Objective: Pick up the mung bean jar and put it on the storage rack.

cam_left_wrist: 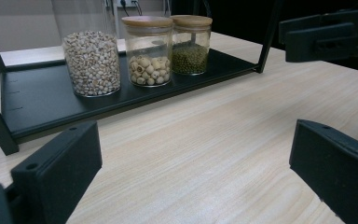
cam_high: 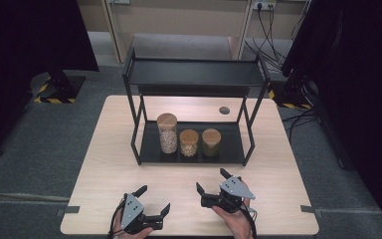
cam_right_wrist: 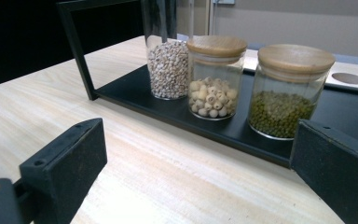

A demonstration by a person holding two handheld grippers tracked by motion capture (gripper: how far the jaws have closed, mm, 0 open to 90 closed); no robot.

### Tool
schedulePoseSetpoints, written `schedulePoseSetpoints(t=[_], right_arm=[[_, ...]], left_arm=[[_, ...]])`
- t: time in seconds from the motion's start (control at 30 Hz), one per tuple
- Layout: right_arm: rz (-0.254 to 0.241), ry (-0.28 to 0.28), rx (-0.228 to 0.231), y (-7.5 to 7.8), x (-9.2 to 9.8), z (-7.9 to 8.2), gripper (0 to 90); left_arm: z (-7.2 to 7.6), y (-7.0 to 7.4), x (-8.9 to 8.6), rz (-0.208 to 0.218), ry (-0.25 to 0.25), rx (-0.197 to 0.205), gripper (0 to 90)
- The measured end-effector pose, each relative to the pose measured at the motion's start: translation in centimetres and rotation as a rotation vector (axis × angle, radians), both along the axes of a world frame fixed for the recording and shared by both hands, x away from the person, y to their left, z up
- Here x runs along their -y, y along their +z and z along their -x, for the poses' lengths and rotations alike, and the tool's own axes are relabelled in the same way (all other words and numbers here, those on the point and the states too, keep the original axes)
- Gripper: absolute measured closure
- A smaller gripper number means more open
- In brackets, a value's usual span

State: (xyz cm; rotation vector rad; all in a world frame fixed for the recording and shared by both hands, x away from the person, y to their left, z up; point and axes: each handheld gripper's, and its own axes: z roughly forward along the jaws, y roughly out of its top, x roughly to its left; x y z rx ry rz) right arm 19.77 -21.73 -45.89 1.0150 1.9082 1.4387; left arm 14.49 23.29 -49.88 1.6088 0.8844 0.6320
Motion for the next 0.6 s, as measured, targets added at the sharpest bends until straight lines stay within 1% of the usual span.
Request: schedulePoseSetpoints(t=[0.3,0.43,0.6], right_arm=[[-0.009,0.021,-0.004,-0.3,0.2,1.1,3.7],[-0.009,0.027,0.003,-0.5,0.4,1.7,3.7],[-0.011,0.046,-0.005,-0.9,0.5,2.3,3.7]], left_arm=[[0.0,0.0,0.0,0.0,0.001,0.0,1.7],[0.0,0.0,0.0,0.0,0.002,0.0,1.7],[0.0,0.0,0.0,0.001,0.004,0.001,1.7]])
